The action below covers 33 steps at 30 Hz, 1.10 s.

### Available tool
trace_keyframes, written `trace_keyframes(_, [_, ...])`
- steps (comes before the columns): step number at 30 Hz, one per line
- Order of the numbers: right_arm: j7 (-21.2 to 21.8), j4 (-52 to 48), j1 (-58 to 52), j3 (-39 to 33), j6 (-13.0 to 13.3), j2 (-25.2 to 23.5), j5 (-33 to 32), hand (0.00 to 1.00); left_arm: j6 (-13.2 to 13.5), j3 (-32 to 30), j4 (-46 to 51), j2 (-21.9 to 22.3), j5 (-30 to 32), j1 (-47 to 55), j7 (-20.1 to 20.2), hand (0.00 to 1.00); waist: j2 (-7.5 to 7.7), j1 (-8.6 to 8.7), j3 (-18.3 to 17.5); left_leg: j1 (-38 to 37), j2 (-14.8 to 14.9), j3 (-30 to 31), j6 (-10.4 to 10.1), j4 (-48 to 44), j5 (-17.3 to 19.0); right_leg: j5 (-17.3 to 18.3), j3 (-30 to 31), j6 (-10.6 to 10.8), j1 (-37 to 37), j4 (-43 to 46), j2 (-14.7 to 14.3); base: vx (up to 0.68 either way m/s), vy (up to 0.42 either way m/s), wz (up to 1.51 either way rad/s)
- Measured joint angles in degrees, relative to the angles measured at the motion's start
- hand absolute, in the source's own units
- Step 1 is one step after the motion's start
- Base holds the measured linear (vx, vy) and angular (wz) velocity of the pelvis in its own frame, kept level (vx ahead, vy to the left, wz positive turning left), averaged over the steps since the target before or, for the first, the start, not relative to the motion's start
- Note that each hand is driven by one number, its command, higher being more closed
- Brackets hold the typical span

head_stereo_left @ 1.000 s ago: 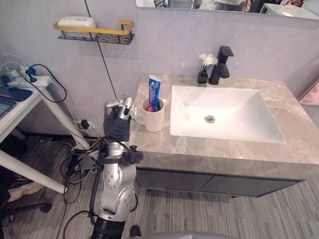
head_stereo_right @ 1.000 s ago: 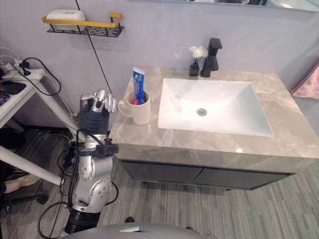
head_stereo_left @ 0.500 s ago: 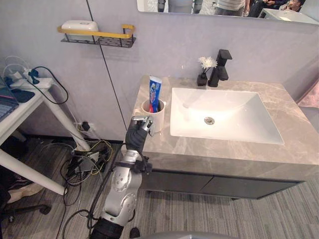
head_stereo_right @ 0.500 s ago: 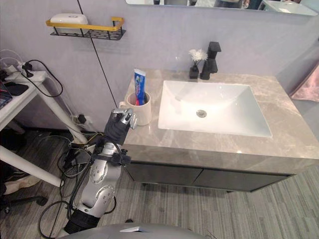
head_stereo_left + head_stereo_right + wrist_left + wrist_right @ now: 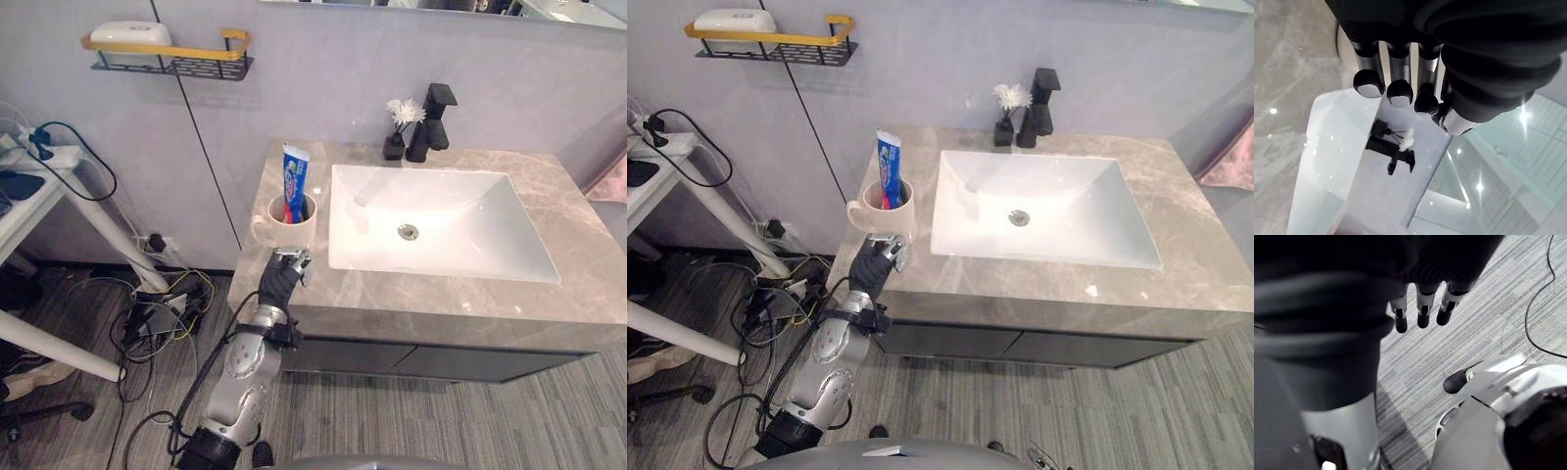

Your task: Organize washtable

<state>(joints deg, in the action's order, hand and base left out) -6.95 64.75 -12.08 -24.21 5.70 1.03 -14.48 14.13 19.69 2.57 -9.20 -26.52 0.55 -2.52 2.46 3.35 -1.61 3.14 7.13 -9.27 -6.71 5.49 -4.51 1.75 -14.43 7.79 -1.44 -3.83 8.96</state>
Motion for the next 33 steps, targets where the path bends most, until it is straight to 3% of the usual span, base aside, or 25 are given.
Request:
trace_keyframes(6, [0.0,-2.01,0.38,0.24,0.02,-0.03,-0.02,0.0,-0.46,-0.27,-3.0,-0.04,0.04,-0.05,-0.39,1.0,-0.73,0.78,0.81,0.01,0.07,-1.51,0.03,0.28,0.25,-1.18,1.4,-0.01,0.37,-1.28,-0.08,-0.01,0.009,-0.12])
trace_keyframes(24, [0.03,-4.63,-0.42,-0.19,-0.13,-1.05,0.46,0.0,-0.47,-5.92,-13.43,0.15,3.42,-9.33,-3.81,1.0,-0.79,1.12,0.87,-0.79,0.17,-4.4,0.01,0.0,1.04,-1.57,4.26,0.12,1.37,-1.33,0.0,0.01,0.001,-0.08])
trace_keyframes(33, [0.26,-6.72,-0.64,-0.19,-1.09,-1.71,0.47,0.0,-2.83,-8.54,-15.61,0.03,5.33,-12.6,-5.86,1.0,-0.74,2.37,0.92,-1.01,0.11,-4.49,0.0,0.21,1.11,-1.6,4.37,0.13,1.31,-1.34,0.06,0.0,0.001,-0.01])
